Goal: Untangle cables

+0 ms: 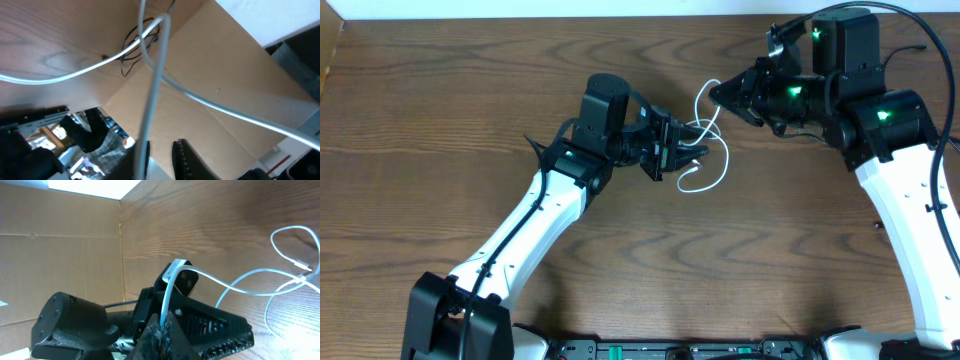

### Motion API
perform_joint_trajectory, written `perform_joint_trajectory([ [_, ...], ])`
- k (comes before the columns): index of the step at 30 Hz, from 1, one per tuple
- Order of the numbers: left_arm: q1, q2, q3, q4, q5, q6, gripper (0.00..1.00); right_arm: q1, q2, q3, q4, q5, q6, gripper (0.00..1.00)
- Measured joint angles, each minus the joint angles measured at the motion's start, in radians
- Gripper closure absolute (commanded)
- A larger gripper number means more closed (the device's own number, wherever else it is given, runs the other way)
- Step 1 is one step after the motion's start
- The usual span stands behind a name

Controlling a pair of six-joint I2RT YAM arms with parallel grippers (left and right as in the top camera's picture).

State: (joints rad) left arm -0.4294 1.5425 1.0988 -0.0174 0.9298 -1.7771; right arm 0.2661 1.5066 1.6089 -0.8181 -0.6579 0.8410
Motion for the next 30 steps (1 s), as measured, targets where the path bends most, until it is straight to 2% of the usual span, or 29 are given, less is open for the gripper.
perform_joint_trajectory([
  [4, 0.0, 0.0, 0.0, -0.046, -0.002, 0.124, 0.92, -0.009, 0.0, 0.0, 0.028, -0.001, 0.004, 0.99],
  [8, 0.0, 0.0, -0.003, -0.312, -0.047, 0.346, 0.93, -0.059, 0.0, 0.0, 0.063, -0.002, 0.008, 0.99],
  [12, 0.0, 0.002, -0.004, -0.585, -0.185, 0.527, 0.92, -0.116, 0.0, 0.0, 0.072, -0.001, 0.008, 0.99],
  [17, 0.0, 0.002, -0.005, -0.689, -0.341, 0.677, 0.92, -0.174, 0.0, 0.0, 0.072, -0.001, 0.008, 0.99],
  [22, 0.0, 0.002, -0.005, -0.75, -0.469, 0.755, 0.93, -0.239, 0.0, 0.0, 0.073, 0.0, 0.008, 0.99],
  [30, 0.0, 0.002, -0.005, -0.798, -0.624, 0.784, 0.93, -0.325, 0.0, 0.0, 0.071, 0.004, 0.002, 0.99],
])
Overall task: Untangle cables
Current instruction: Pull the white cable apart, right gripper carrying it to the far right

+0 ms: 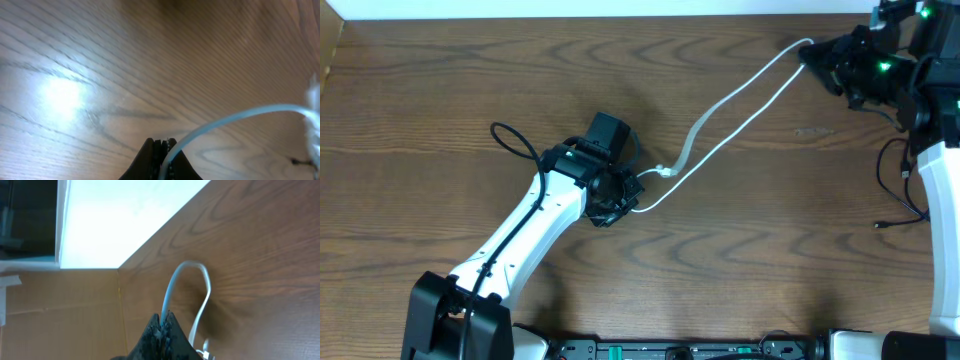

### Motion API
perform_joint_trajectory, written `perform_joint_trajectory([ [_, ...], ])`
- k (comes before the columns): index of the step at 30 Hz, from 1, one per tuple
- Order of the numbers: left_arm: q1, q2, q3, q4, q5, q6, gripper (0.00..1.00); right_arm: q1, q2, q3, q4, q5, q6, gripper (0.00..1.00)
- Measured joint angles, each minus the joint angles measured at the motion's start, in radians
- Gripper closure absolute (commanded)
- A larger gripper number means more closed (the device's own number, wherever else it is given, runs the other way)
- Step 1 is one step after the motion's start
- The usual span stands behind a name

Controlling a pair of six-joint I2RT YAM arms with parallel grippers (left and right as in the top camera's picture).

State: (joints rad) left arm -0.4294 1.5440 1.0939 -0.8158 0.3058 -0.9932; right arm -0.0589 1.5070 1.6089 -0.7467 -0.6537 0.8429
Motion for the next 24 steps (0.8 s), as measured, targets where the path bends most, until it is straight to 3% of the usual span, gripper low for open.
perform_joint_trajectory([
  [5, 0.0, 0.0, 0.0, 0.0, -0.035, 0.003, 0.91, -0.004, 0.0, 0.0, -0.006, 0.01, -0.045, 0.99],
  [6, 0.0, 0.0, 0.0, 0.0, -0.041, 0.003, 0.75, -0.004, 0.0, 0.0, -0.011, 0.011, -0.061, 0.99],
  [8, 0.0, 0.0, 0.0, 0.0, -0.05, 0.006, 0.68, -0.004, 0.0, 0.0, -0.02, 0.015, -0.085, 0.99],
  [12, 0.0, 0.0, 0.0, -0.003, -0.053, 0.004, 0.32, -0.003, 0.0, 0.0, -0.037, 0.021, -0.152, 0.99],
  [14, 0.0, 0.0, 0.0, -0.003, -0.056, 0.006, 0.22, -0.003, 0.0, 0.0, -0.043, 0.034, -0.185, 0.99],
  [19, 0.0, 0.0, 0.0, -0.004, -0.058, 0.015, 0.18, -0.004, 0.0, 0.0, -0.066, 0.122, -0.253, 0.99],
  [24, 0.0, 0.0, 0.0, -0.004, -0.082, 0.037, 0.18, -0.019, 0.0, 0.0, -0.117, 0.344, -0.327, 0.99],
])
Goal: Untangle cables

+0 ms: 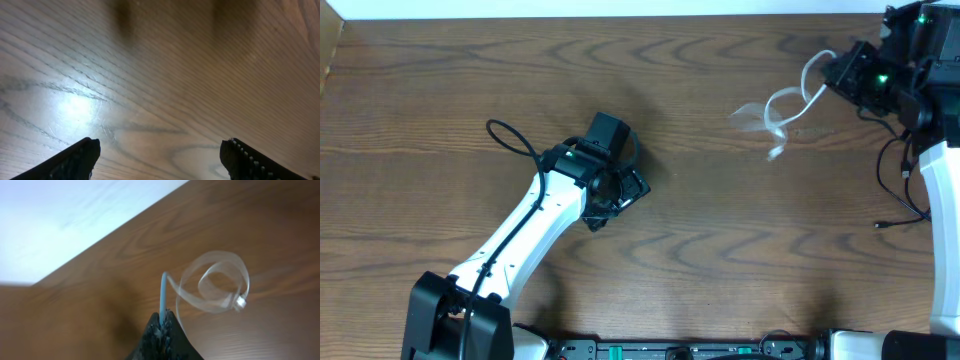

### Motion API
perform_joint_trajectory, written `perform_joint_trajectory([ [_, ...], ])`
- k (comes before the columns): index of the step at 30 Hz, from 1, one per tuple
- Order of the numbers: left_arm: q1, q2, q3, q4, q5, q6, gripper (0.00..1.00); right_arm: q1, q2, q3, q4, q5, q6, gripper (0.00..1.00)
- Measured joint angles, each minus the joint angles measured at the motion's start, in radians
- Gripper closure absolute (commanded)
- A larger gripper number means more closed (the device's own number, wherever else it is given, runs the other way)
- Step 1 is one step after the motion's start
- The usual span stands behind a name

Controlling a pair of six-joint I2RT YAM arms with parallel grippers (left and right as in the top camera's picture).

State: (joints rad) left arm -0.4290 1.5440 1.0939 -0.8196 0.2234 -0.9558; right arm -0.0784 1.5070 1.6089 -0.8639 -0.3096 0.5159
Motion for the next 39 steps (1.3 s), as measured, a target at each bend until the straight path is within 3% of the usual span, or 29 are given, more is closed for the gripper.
perform_joint_trajectory([
  [11, 0.016, 0.0, 0.0, -0.004, -0.084, 0.048, 0.18, -0.171, 0.0, 0.0, -0.026, 0.508, -0.1, 0.99],
  [16, 0.016, 0.0, 0.0, -0.009, -0.094, 0.059, 0.18, -0.301, 0.015, 0.0, -0.037, 0.579, -0.119, 0.99],
  [23, 0.016, 0.0, 0.0, -0.023, -0.095, 0.063, 0.18, -0.393, 0.132, 0.0, -0.069, 0.535, -0.139, 0.97],
  [27, 0.016, 0.0, 0.0, -0.026, -0.095, 0.063, 0.18, -0.401, 0.197, 0.0, -0.101, 0.475, -0.169, 0.51],
  [29, 0.016, 0.0, 0.0, -0.026, -0.097, 0.063, 0.18, -0.401, 0.224, 0.0, -0.124, 0.42, -0.188, 0.38],
  [39, 0.016, 0.0, 0.0, -0.026, -0.138, 0.063, 0.18, -0.401, 0.298, 0.0, -0.196, 0.237, -0.238, 0.32],
])
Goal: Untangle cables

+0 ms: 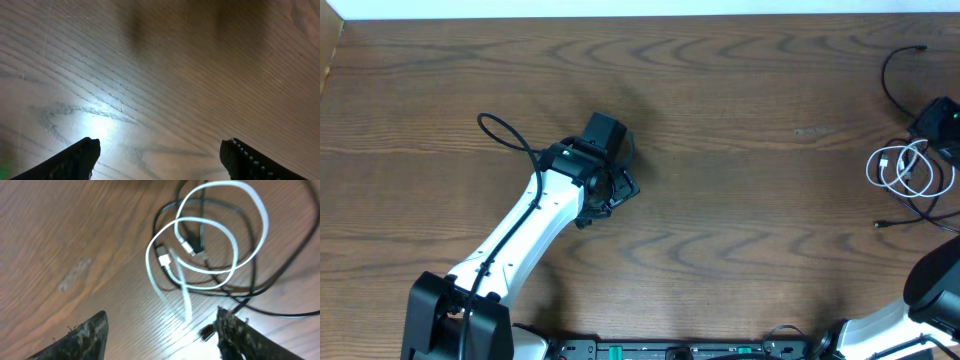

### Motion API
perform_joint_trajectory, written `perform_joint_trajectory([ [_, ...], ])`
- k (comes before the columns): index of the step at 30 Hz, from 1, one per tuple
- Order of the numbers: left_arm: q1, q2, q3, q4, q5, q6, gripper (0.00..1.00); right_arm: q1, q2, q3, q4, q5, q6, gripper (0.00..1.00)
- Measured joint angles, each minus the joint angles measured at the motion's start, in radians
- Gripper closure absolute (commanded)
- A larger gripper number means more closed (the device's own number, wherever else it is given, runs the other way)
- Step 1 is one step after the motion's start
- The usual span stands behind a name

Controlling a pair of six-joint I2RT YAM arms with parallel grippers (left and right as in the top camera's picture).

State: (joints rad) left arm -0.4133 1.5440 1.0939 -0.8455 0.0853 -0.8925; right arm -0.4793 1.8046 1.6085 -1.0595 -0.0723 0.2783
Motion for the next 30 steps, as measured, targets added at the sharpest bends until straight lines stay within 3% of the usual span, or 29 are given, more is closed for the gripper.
perform_joint_trajectory([
  [7, 0.0, 0.0, 0.0, 0.005, -0.085, 0.034, 0.16, 0.036, 0.006, 0.0, -0.035, -0.196, -0.098, 0.13],
  [11, 0.0, 0.0, 0.0, 0.089, -0.123, 0.166, 0.16, 0.139, 0.006, 0.0, -0.048, -0.34, -0.213, 0.01],
  [16, 0.0, 0.0, 0.0, 0.094, -0.169, 0.388, 0.14, 0.316, 0.006, 0.0, -0.071, -0.377, -0.332, 0.01],
  [20, 0.026, 0.0, 0.0, -0.005, -0.212, 0.482, 0.09, 0.475, 0.006, 0.0, -0.107, -0.251, -0.337, 0.01],
  [30, 0.259, 0.0, 0.0, -0.24, -0.06, 0.527, 0.06, 0.602, 0.006, -0.001, -0.319, -0.09, -0.225, 0.01],
])
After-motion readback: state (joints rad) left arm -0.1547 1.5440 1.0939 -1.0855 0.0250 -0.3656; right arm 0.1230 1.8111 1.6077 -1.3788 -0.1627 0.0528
